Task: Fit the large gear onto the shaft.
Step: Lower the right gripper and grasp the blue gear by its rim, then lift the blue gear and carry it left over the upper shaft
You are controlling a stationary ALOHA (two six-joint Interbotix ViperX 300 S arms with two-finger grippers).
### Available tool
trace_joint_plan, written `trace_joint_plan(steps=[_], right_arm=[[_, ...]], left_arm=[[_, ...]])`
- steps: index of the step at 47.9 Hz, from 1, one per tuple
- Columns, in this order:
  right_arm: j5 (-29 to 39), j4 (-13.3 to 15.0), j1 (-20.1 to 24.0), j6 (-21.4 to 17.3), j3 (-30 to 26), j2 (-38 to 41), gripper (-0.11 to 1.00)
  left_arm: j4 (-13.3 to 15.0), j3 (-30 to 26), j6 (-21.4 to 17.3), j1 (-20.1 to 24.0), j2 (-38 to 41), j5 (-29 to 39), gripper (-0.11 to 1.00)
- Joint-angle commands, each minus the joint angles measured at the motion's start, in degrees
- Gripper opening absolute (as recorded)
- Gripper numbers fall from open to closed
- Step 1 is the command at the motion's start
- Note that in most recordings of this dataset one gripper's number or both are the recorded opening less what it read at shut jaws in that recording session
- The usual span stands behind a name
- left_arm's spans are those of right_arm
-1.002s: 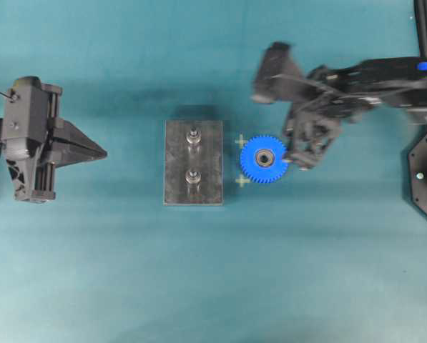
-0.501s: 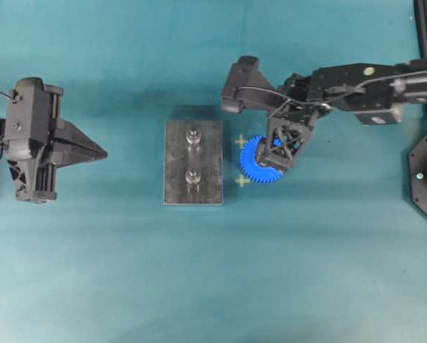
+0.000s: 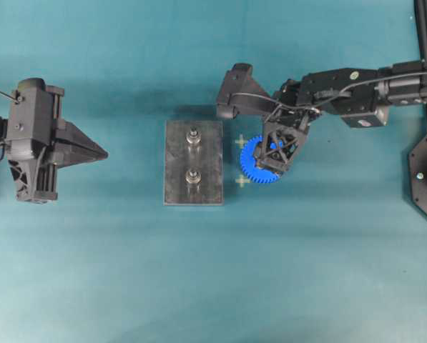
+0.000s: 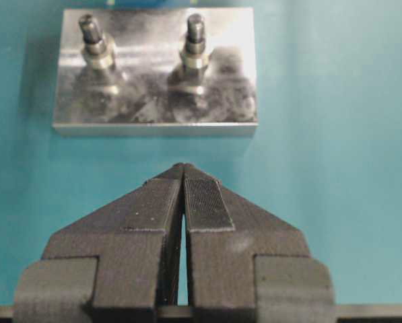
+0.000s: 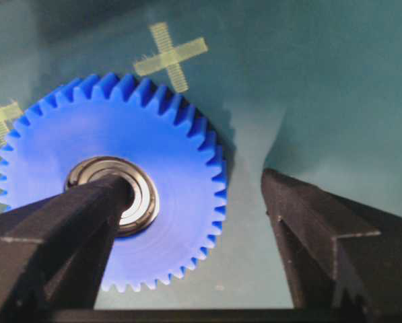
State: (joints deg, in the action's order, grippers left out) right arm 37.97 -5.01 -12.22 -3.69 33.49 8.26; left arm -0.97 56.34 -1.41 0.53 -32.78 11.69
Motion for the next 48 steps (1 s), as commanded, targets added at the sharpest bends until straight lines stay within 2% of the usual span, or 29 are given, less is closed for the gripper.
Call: trace_joint_plan(steps=[1, 4, 10, 18, 27, 41, 48], right_arm=[[-0.2, 0.3, -0.2, 0.6, -0.6, -0.3, 0.84], [0.5, 0.3, -0.2, 0.3, -1.1, -0.2, 0.78], [2.5, 0.2, -0.3, 0.3, -2.4, -0.4, 0.49], [5.9, 0.2, -0.3, 0.2, -7.0, -1.2, 0.48], [12.3, 0.2, -0.9, 0.6, -16.4, -0.9, 0.48], [21.0, 0.3, -1.0, 1.0, -31.1, 4.9, 0.48], [23.7, -0.1, -0.9, 1.7, -36.2, 7.7, 0.48]], left_arm=[[-0.1, -1.0, -0.1, -0.1, -0.2, -0.3, 0.00], [-0.1, -0.9, -0.1, -0.1, -0.2, -0.3, 0.00], [-0.1, -0.9, -0.1, -0.1, -0.2, -0.3, 0.00], [-0.1, -1.0, -0.1, -0.1, -0.4, -0.3, 0.00], [-0.2, -1.1, -0.1, -0.1, -0.4, -0.3, 0.00], [-0.1, -0.9, 0.0, -0.2, -0.4, -0.3, 0.00], [-0.2, -0.8, 0.1, -0.2, -0.4, -0.3, 0.00]])
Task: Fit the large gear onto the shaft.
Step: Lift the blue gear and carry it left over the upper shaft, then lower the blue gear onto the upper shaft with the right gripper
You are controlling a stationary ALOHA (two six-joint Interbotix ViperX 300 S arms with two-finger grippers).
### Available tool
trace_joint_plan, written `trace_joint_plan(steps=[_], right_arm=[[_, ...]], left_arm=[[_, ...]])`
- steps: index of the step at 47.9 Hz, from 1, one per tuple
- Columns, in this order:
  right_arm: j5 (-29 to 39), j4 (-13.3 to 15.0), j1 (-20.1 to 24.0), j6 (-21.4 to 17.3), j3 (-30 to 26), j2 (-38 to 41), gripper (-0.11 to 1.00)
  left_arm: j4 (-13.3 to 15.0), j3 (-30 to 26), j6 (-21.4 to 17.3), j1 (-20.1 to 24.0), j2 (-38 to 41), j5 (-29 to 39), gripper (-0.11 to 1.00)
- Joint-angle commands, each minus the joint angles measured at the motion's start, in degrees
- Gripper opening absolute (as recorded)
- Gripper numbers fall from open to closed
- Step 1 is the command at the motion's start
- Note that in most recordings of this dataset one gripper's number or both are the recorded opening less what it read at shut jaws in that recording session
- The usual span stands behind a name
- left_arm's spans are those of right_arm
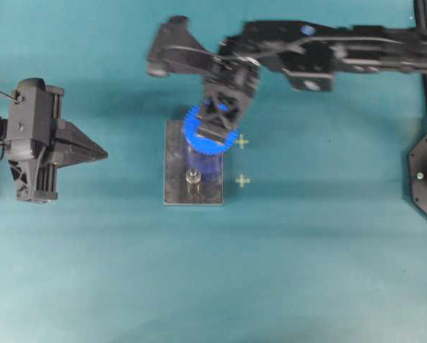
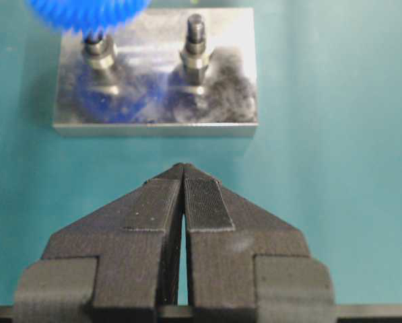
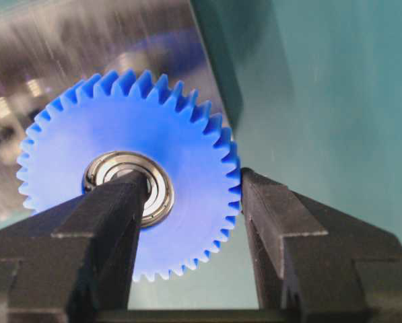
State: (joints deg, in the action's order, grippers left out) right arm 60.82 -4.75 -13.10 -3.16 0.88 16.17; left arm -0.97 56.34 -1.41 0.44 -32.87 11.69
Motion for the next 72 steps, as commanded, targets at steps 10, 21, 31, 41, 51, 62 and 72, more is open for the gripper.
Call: trace_joint_plan(steps=[10, 21, 31, 41, 51, 62, 72], right_arm=[[3.5, -0.9, 0.2, 3.1, -7.1, 3.1, 0.48], [3.3, -0.9, 0.6, 3.3, -7.6, 3.6, 0.48], [3.3, -0.9, 0.6, 3.3, -7.6, 4.2, 0.48], [2.2, -1.0, 0.6, 3.3, -7.6, 4.7, 0.48], [2.4, -1.0, 0.4, 2.9, -7.5, 4.7, 0.48], [2.6, -1.0, 0.2, 2.7, -7.5, 4.9, 0.48], [2.8, -1.0, 0.0, 1.2, -7.6, 5.1, 0.77]], left_arm=[[-0.1, -0.6, 0.2, -0.3, -0.4, -0.3, 0.00], [-0.1, -0.2, 0.8, -0.3, -0.5, -0.3, 0.00], [-0.2, 0.0, 1.7, -0.3, -0.6, -0.3, 0.00], [-0.2, 0.0, 1.7, -0.4, -0.6, -0.3, 0.00], [-0.1, 0.0, 1.7, -0.4, -0.5, -0.3, 0.00], [-0.1, -0.1, 1.7, -0.4, -0.6, -0.3, 0.00], [-0.1, -0.1, 1.7, -0.4, -0.6, -0.3, 0.00]])
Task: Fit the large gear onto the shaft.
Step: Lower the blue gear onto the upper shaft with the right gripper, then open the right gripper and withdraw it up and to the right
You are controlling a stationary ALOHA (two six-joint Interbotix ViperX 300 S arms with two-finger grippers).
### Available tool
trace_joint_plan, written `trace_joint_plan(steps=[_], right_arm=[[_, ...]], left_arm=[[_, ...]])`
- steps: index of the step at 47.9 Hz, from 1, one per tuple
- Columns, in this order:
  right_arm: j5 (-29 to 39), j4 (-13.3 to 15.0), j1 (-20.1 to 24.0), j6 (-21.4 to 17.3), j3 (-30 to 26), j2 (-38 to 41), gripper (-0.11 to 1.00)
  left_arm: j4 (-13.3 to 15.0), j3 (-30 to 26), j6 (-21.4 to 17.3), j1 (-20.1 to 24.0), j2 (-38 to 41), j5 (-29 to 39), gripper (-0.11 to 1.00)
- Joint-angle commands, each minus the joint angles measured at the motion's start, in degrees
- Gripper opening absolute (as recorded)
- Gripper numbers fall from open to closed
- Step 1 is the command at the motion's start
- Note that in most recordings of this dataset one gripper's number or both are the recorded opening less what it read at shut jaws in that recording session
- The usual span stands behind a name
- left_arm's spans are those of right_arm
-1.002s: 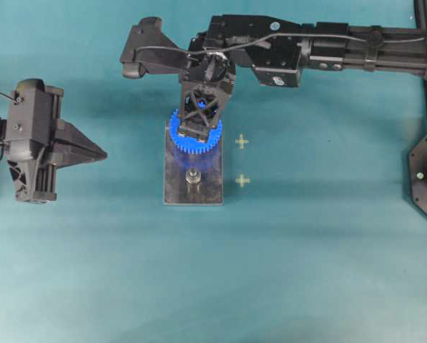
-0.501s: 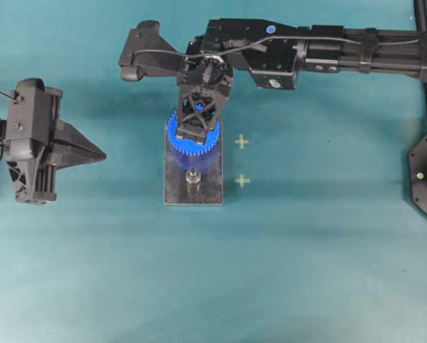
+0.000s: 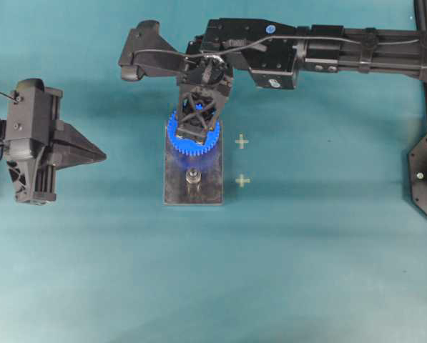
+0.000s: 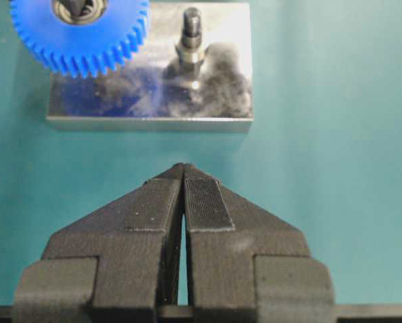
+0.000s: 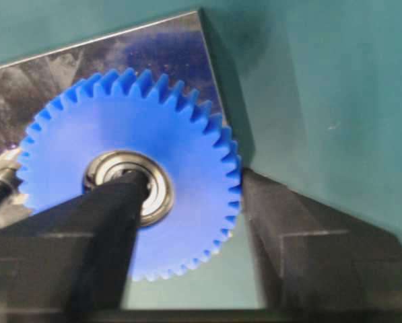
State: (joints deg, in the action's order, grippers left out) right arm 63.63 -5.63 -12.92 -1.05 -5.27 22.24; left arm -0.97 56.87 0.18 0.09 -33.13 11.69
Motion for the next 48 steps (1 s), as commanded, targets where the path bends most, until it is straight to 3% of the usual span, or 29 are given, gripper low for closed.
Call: trace_joint_plan(steps=[1, 4, 27, 35, 48], right_arm=[[0.0, -0.1, -0.2, -1.1, -1.4, -1.1, 0.82], [-0.1, -0.1, -0.2, -1.0, -1.5, -1.1, 0.88], [1.5, -0.1, 0.8, -1.1, -0.4, -4.8, 0.86], [-0.4, -0.1, 1.5, -1.2, 6.1, -11.9, 0.86], [-10.3, 0.0, 2.6, -1.3, 17.9, -21.2, 0.86]], left_arm=[[-0.1, -0.6, 0.1, -0.1, -0.4, -0.3, 0.00], [-0.1, -0.5, 0.1, -0.1, -0.4, -0.3, 0.00], [-0.1, -0.9, 0.1, -0.1, -0.4, -0.3, 0.00], [-0.2, -0.7, 0.0, -0.4, -0.4, -0.3, 0.00], [-0.1, -0.6, 0.0, -0.4, -0.4, -0.3, 0.00]])
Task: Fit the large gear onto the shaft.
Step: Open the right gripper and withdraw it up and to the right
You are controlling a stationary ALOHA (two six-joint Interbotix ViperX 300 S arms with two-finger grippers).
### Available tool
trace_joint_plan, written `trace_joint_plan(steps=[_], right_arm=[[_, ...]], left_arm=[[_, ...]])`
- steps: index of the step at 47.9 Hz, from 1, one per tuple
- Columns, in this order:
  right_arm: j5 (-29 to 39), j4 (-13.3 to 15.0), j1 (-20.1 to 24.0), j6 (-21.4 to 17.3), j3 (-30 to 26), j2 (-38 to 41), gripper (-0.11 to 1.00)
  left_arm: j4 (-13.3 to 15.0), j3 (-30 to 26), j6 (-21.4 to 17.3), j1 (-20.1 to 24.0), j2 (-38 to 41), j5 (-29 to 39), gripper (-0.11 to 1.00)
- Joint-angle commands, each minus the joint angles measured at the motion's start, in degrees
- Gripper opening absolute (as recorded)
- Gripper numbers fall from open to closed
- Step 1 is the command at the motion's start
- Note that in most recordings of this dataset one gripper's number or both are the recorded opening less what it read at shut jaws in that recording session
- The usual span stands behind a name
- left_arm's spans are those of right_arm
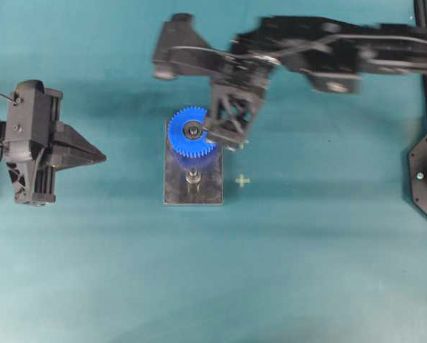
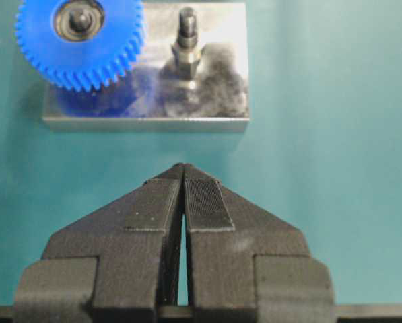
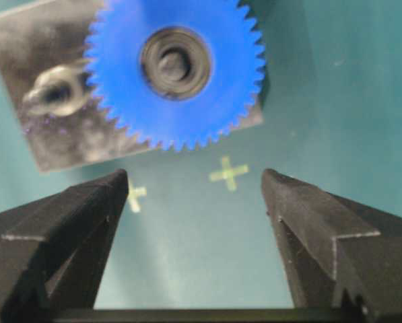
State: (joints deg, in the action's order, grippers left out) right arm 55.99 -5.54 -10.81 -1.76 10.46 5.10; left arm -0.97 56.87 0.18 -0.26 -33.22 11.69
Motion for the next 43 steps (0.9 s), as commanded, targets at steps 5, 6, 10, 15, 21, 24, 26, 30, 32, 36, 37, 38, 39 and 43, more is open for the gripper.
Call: trace_joint_plan(steps=[5, 6, 10, 15, 21, 24, 26, 30, 32, 36, 37, 38, 39, 43], right_arm=[[-5.8, -0.1, 0.8, -0.6, 5.4, -6.6, 0.86], [-6.3, -0.2, 0.8, -0.6, 5.9, -7.1, 0.86], [-8.3, -0.1, 0.9, -0.5, 8.0, -8.8, 0.86], [-10.2, -0.2, 1.2, -0.4, 9.9, -10.4, 0.86], [-11.6, -0.1, 2.0, 0.3, 11.4, -11.4, 0.86], [-12.4, 0.0, 2.5, 0.6, 12.1, -11.7, 0.86], [-13.0, 0.0, 2.9, 1.0, 12.7, -11.9, 0.86], [-14.6, 0.0, 3.4, 1.6, 13.4, -12.2, 0.86], [-15.2, 0.0, 3.9, 1.8, 13.8, -12.4, 0.86], [-16.4, 0.0, 4.1, 1.9, 14.4, -12.7, 0.86], [-16.7, 0.0, 4.2, 1.9, 14.7, -12.7, 0.86], [-17.0, 0.1, 4.2, 1.9, 14.9, -12.9, 0.86], [-17.3, 0.0, 4.2, 1.9, 15.0, -13.0, 0.86], [-18.5, 0.0, 4.3, 1.8, 15.9, -13.4, 0.86]], left_arm=[[-0.2, -0.6, -0.1, -0.1, -0.4, -0.3, 0.00], [-0.1, -0.6, -0.1, -0.2, -0.4, -0.3, 0.00], [-0.1, -0.6, -0.1, -0.1, -0.4, -0.3, 0.00], [-0.1, -0.6, -0.2, -0.2, -0.4, -0.3, 0.00], [-0.2, -0.5, -0.2, -0.1, -0.4, -0.3, 0.00], [-0.2, -0.4, -0.2, -0.2, -0.3, -0.3, 0.00], [-0.1, -0.4, -0.2, -0.2, -0.2, -0.3, 0.00], [-0.2, -0.4, -0.2, -0.1, 0.0, -0.3, 0.00], [-0.1, -0.4, -0.2, -0.1, 0.0, -0.3, 0.00], [-0.1, -0.4, -0.2, -0.1, 0.0, -0.3, 0.00], [-0.2, -0.4, -0.2, -0.2, 0.1, -0.3, 0.00], [-0.2, -0.4, -0.2, -0.1, 0.0, -0.3, 0.00], [-0.1, -0.4, -0.2, -0.1, 0.0, -0.3, 0.00], [-0.1, -0.4, -0.2, -0.2, 0.0, -0.3, 0.00]])
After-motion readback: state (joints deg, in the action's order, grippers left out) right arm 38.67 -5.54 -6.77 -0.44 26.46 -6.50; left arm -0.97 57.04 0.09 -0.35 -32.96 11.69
